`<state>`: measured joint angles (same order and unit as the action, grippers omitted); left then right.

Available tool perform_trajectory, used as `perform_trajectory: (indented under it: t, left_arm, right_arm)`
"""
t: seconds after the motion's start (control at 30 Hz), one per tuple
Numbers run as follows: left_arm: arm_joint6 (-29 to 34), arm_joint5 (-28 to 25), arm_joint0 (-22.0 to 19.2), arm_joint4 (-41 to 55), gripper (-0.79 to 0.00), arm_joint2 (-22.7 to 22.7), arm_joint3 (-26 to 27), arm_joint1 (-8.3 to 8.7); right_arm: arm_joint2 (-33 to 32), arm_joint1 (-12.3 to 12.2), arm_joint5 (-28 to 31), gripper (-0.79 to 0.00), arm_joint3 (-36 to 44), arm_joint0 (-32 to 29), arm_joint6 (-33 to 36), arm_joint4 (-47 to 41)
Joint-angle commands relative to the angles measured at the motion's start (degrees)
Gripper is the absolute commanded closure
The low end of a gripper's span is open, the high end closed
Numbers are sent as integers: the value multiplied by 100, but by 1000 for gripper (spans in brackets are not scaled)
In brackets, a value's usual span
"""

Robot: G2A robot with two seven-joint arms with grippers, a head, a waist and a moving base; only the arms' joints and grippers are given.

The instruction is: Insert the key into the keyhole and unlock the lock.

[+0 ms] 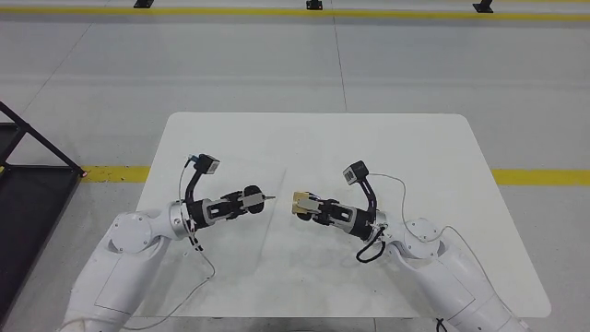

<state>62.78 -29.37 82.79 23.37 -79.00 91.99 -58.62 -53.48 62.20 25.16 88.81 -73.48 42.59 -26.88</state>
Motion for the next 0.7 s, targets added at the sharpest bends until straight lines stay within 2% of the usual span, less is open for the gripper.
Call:
perform_trajectory:
  t: [0.0,0.3,0.37,0.43,0.5,0.67]
  left_arm:
    - [218,115,47,144,0,-40,100,21]
    - [218,115,47,144,0,-40,100,21]
    - [14,54,56,52,0,-55,128,15]
    - [-259,-551,21,-543,0,-172,174,20]
    - [-764,-1446,8,-1826,0,-329,107,19]
    - [-2100,-2577,-24,-4149,0,-423,47,-60]
  right_arm:
    - [0,0,0,0,0,0,0,0]
    - [0,0,0,0,0,0,0,0]
    - [0,0,0,0,0,0,0,0]
    - [0,0,0,0,0,0,0,0]
    - [0,0,0,0,0,0,0,0]
    - [0,0,0,0,0,0,0,0]
